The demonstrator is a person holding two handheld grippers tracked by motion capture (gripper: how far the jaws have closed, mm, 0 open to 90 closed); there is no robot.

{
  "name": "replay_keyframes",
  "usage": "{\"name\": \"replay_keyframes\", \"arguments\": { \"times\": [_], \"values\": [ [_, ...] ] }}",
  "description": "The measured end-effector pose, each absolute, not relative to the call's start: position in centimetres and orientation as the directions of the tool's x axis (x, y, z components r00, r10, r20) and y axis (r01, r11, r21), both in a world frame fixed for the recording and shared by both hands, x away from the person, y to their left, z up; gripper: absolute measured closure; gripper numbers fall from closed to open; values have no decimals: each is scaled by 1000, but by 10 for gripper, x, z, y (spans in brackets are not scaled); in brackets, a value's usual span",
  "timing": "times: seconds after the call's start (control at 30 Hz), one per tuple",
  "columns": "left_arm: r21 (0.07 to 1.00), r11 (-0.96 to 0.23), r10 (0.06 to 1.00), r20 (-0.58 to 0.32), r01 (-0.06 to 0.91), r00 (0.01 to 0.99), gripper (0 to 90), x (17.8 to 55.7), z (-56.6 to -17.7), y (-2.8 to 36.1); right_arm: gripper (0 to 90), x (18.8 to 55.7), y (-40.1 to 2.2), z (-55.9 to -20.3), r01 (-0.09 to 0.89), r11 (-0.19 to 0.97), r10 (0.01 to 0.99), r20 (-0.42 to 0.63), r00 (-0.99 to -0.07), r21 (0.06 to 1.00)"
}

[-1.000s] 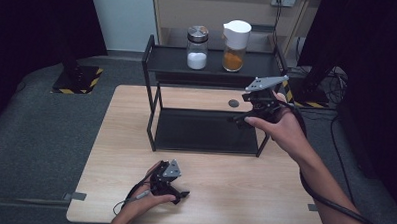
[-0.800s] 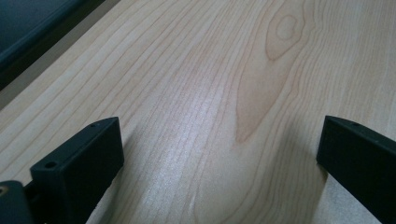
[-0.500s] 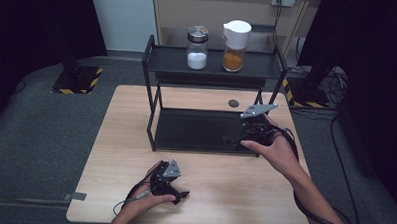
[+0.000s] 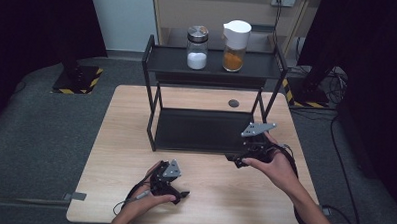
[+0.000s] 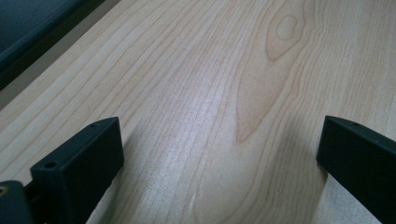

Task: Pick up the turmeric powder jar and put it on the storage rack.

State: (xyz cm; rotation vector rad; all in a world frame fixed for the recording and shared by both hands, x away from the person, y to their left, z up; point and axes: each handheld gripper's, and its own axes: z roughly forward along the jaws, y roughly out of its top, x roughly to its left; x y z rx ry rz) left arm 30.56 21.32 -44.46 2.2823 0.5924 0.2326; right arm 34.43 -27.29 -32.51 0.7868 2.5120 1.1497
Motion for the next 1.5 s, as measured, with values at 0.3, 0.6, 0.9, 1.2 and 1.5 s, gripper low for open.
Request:
{"name": "replay_keyframes", "arguments": {
  "times": [0.3, 0.6, 0.9, 1.2, 1.5],
  "values": [
    [714, -608, 482, -14, 347, 876, 0, 306, -445, 213, 52, 338, -280, -362, 393, 537, 571, 22, -821, 747],
    [714, -608, 483, -15, 348, 875, 0, 305, -445, 213, 54, 328, -285, -389, 399, 553, 562, 26, -826, 731],
    [714, -606, 486, -15, 349, 874, 0, 305, -445, 213, 53, 319, -294, -412, 421, 562, 573, 32, -819, 712],
    [714, -607, 486, -15, 349, 874, 0, 305, -445, 213, 53, 311, -308, -423, 434, 563, 597, 17, -802, 703],
    [714, -606, 486, -15, 350, 874, 0, 305, -445, 213, 52, 305, -321, -429, 440, 567, 611, 2, -791, 696]
  ]
}}
